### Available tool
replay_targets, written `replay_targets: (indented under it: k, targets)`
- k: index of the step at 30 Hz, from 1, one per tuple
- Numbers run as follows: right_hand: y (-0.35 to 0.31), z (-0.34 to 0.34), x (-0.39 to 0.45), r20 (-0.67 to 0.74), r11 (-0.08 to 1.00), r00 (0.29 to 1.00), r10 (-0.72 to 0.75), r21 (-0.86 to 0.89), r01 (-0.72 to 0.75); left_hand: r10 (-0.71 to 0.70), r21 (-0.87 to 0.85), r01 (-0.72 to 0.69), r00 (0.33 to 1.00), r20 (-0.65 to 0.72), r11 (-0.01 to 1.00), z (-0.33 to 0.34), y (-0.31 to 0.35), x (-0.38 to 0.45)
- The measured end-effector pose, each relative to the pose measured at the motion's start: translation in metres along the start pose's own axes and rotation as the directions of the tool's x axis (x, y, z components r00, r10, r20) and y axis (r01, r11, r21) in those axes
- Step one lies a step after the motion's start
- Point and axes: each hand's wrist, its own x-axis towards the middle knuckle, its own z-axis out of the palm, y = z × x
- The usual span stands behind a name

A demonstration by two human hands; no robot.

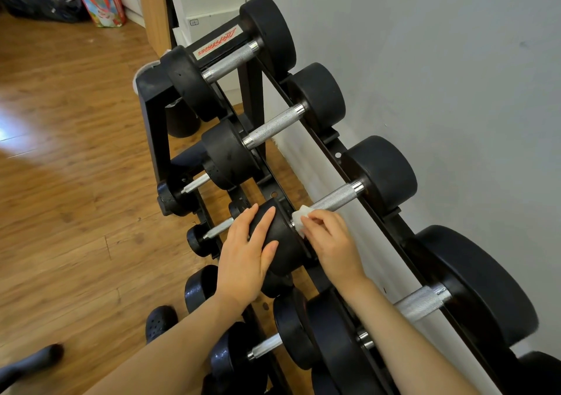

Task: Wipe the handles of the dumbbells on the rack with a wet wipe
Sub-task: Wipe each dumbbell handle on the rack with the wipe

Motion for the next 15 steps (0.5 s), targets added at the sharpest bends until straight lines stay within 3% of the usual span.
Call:
replay_targets:
  k: [6,11,15]
  targets:
    - [0.007,0.001,0.001,-0.077,0.999,0.996,0.035,-0.007,-0.036,0.005,-0.003,-0.005,1.0,-0.002,1.0,0.0,0.0,0.0]
    - [0.009,-0.006,0.004,0.078,0.991,0.991,-0.105,-0.07,0.11,-0.009,-0.026,0.009,1.0,0.001,1.0,0.0,0.0,-0.001]
    - [0.008,-0.009,0.001,-0.007,0.998,1.0,0.01,-0.068,-0.01,-0.009,-0.035,0.009,1.0,0.008,0.999,0.0,0.0,-0.002]
